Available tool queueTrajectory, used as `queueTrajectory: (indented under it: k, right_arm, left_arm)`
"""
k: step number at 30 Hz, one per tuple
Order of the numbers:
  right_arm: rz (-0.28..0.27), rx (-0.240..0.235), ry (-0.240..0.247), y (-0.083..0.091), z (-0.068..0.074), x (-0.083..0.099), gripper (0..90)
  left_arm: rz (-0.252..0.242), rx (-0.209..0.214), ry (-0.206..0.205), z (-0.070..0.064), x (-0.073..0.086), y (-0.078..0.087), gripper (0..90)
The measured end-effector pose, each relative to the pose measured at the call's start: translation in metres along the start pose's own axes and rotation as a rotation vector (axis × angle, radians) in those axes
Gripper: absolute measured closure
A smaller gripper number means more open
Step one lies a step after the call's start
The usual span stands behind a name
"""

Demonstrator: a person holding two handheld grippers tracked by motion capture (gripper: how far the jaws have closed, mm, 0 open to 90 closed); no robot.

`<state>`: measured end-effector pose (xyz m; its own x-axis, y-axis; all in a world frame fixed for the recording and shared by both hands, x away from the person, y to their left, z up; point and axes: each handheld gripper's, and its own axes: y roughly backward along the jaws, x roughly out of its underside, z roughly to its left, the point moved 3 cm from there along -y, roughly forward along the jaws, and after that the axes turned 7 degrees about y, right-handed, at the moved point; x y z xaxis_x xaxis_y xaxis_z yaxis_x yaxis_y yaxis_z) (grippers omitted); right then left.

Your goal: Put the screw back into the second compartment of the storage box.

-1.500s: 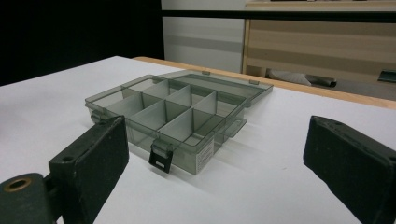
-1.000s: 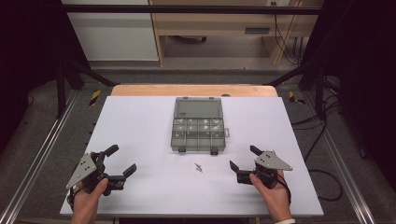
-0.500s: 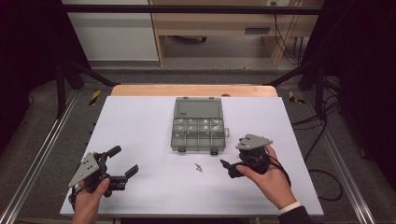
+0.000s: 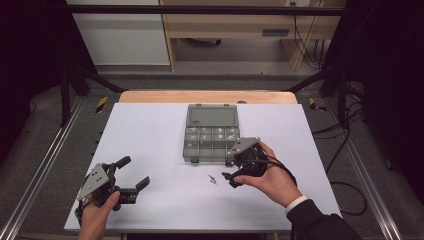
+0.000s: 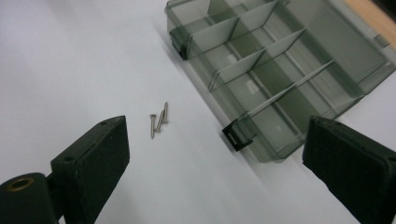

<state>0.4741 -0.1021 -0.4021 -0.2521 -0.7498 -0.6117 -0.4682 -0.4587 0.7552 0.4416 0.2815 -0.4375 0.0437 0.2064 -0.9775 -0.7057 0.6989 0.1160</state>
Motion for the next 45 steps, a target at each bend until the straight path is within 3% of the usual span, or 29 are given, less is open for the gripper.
queueTrajectory:
  k: [7,11,18,24,34,39,45]
  right_arm:
    - [0.033,-0.058,-0.005,-0.019,0.007,0.003,8.1]
    - [0.058,-0.093,-0.008,-0.032,0.019,0.005,8.4]
    - [0.07,-0.105,0.005,-0.038,0.029,0.007,8.6]
    - [0.082,-0.153,0.021,-0.042,0.035,0.007,14.9]
    - [0.101,-0.171,0.048,-0.043,0.041,0.002,24.7]
    - [0.121,-0.172,0.025,-0.05,0.038,0.002,38.0]
    - [0.118,-0.149,-0.008,-0.059,0.037,-0.002,44.7]
  left_arm:
    - [0.005,0.0,-0.006,0.0,0.001,0.0,1.1]
    - [0.007,-0.005,-0.007,-0.001,0.001,0.001,1.1]
    - [-0.004,-0.006,0.003,-0.003,0.0,0.002,1.1]
    - [-0.007,0.001,0.0,-0.002,0.0,0.003,1.1]
    - [-0.003,0.008,-0.001,-0.004,0.001,0.003,1.2]
    - [0.002,-0.001,-0.002,-0.005,0.001,0.004,1.3]
    - [0.011,0.0,-0.007,-0.006,0.002,0.004,1.4]
